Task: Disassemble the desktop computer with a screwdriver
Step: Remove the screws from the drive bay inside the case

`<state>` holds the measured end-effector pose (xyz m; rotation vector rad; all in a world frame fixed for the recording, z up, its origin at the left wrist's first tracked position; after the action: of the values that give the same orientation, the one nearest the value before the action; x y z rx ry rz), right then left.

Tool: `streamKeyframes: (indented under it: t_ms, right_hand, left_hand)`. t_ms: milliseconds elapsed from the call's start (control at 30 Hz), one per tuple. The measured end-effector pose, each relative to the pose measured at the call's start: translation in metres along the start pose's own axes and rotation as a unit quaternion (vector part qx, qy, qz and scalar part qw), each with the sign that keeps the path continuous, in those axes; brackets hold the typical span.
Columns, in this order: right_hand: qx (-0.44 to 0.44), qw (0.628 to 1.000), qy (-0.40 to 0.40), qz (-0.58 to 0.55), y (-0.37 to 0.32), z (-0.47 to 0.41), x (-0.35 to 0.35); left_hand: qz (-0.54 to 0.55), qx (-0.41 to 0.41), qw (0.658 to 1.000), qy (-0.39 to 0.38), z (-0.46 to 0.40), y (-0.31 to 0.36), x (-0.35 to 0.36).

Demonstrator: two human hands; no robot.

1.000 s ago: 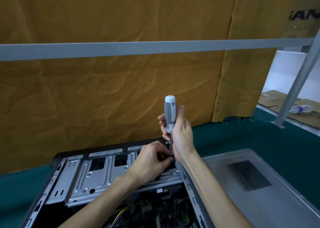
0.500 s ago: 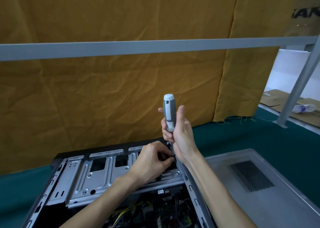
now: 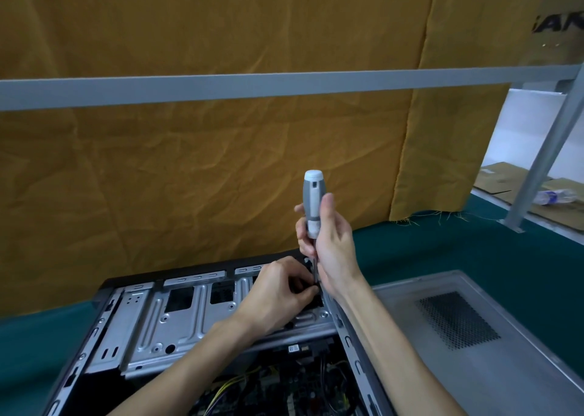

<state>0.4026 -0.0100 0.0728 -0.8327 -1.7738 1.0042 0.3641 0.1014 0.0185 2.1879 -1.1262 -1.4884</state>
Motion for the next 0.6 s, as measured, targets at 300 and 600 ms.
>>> streamKeyframes:
  t_ms: [300, 600]
  right_hand:
    - [-0.035, 0.996, 0.050, 0.063, -0.043, -0.008, -0.023]
    - [0.111, 0.917, 0.052, 0.379, 0.010, 0.032, -0.067]
  left_hand:
    - [0.016, -0.011, 1.000, 0.002, 0.001, 0.001, -0.001]
    - [0.042, -0.015, 0.999, -0.019, 0.002, 0.005, 0.000]
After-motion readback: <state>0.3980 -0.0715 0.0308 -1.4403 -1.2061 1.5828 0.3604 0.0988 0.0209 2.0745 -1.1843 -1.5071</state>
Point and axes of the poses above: each hand's wrist, its own z-axis away from the middle knuckle, its own x-axis out of the palm, y = z × x, the point moved 2 cm from there along -z, towards the middle knuckle, and after that the axes turned 7 degrees about x, right-handed, at the moved point
